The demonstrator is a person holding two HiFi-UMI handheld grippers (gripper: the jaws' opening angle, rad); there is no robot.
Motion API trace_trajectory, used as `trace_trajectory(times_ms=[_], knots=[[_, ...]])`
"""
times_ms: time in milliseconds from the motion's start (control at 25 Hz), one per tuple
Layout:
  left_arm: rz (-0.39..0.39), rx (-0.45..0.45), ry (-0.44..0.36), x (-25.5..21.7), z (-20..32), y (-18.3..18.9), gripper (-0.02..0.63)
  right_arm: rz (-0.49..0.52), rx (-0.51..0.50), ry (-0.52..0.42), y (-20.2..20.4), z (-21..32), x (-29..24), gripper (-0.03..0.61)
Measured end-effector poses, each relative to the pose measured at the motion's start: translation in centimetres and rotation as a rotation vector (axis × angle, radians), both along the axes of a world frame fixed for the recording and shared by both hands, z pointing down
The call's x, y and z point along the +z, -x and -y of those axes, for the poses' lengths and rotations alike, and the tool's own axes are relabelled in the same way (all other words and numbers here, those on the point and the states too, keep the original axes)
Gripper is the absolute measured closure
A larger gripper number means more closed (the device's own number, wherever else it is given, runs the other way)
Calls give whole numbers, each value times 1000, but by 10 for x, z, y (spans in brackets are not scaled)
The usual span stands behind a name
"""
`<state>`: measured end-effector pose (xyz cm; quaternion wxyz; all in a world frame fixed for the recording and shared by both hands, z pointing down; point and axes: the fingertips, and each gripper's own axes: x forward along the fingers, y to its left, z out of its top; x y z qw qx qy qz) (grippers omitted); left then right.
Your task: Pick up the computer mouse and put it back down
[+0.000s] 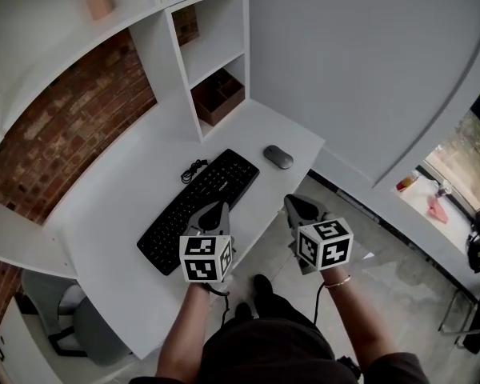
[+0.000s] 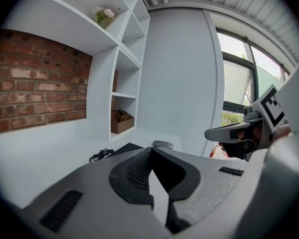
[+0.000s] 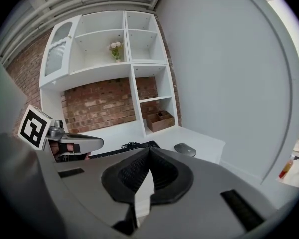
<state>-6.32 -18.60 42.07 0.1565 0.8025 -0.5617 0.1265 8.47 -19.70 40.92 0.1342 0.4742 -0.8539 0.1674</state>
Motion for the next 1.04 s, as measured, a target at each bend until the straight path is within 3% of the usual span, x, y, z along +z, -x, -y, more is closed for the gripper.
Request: trace_trajectory(times_ms=[1040], knots=[[-16, -3, -16, -7, -64, 16, 604, -11, 20, 11, 9, -60, 6, 574]])
